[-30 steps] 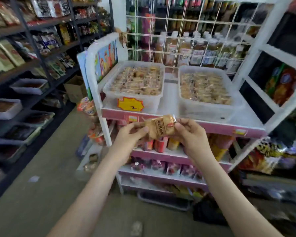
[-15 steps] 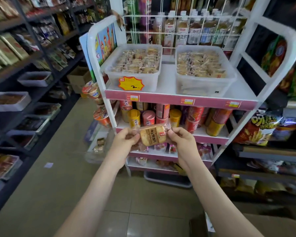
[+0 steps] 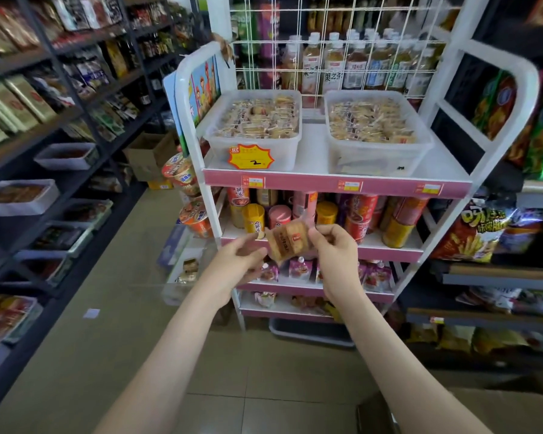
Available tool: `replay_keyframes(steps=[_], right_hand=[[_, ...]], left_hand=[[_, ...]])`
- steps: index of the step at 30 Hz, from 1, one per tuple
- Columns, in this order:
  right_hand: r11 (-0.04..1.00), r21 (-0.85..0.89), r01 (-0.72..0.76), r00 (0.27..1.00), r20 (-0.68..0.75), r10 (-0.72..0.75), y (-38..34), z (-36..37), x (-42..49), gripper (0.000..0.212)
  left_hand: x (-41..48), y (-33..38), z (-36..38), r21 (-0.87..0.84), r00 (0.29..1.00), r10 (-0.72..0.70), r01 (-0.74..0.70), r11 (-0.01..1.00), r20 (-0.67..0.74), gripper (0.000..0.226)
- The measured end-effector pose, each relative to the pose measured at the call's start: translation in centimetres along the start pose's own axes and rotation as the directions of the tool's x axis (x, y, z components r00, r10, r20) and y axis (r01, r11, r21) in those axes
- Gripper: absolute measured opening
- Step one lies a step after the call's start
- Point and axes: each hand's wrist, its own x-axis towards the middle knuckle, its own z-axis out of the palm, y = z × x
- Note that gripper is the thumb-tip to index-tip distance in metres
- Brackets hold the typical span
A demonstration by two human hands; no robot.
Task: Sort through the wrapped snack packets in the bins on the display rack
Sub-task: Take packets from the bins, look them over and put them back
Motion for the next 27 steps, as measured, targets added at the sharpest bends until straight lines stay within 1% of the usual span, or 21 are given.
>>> replay_keyframes(steps=[2,4,6,8,11,14,15,17,19,20,22,24,27], right_hand=[[0.983,-0.093,0.159,0.987,0.006,-0.160,-0.7,0.7,-1.4,0.010],[0.949,-0.111,0.297,0.954,0.076,-0.290,-1.3,1.6,-3.1,0.013],[0.919,-0.096,0.384,0.915,0.175,-0.364,-1.5,2.2,-4.4,0.018],[0.901,-0.064,0.429,0.885,0.232,-0.404,-1.4,2.4,-4.8,0.017],[0.905,0.009,0.426,0.872,0.261,-0.414,-1.3,1.7,-4.3,0.012],[0.893,-0.010,0.451,0.853,0.300,-0.427,-1.6,1.4,-4.4,0.014],[0.892,-0.024,0.451,0.859,0.282,-0.427,-1.8,1.3,-4.4,0.017],[0.906,-0.074,0.416,0.898,0.189,-0.397,-2.0,1.0,-3.7,0.023],[0.940,-0.104,0.324,0.942,0.130,-0.310,-2.1,0.5,-2.7,0.022],[0.961,-0.094,0.262,0.958,0.143,-0.247,-2.2,0.2,-2.3,0.021],[0.983,-0.080,0.165,0.967,0.211,-0.145,-2.3,-0.1,-1.8,0.020],[0.987,-0.089,0.135,0.957,0.269,-0.107,-2.5,-0.2,-1.8,0.017],[0.990,-0.064,0.127,0.950,0.296,-0.103,-2.7,0.0,-2.1,0.014]], left_hand=[[-1.2,0.7,0.8,-0.125,0.991,0.034,-0.017,0.992,0.128,0.035],[-2.0,1.3,1.5,-0.247,0.962,0.103,-0.039,0.968,0.252,0.044],[-2.2,1.5,1.7,-0.299,0.945,0.174,-0.088,0.950,0.276,0.051],[-2.3,1.5,1.4,-0.302,0.949,0.211,-0.135,0.944,0.236,0.053],[-2.1,1.2,1.1,-0.315,0.955,0.227,-0.159,0.936,0.192,0.055],[-2.0,0.9,0.7,-0.332,0.954,0.250,-0.186,0.925,0.163,0.052],[-2.0,0.8,0.5,-0.325,0.956,0.256,-0.198,0.925,0.144,0.049],[-1.9,0.8,0.1,-0.338,0.963,0.246,-0.196,0.920,0.113,0.044],[-1.8,0.8,-0.5,-0.399,0.969,0.217,-0.154,0.904,0.117,0.041],[-1.8,0.8,-0.8,-0.434,0.969,0.206,-0.129,0.892,0.136,0.040],[-1.8,0.8,-1.4,-0.471,0.964,0.199,-0.094,0.877,0.178,0.039],[-1.8,0.6,-1.9,-0.471,0.958,0.197,-0.078,0.879,0.209,0.039],[-2.0,0.3,-2.2,-0.470,0.949,0.208,-0.075,0.879,0.238,0.041]])
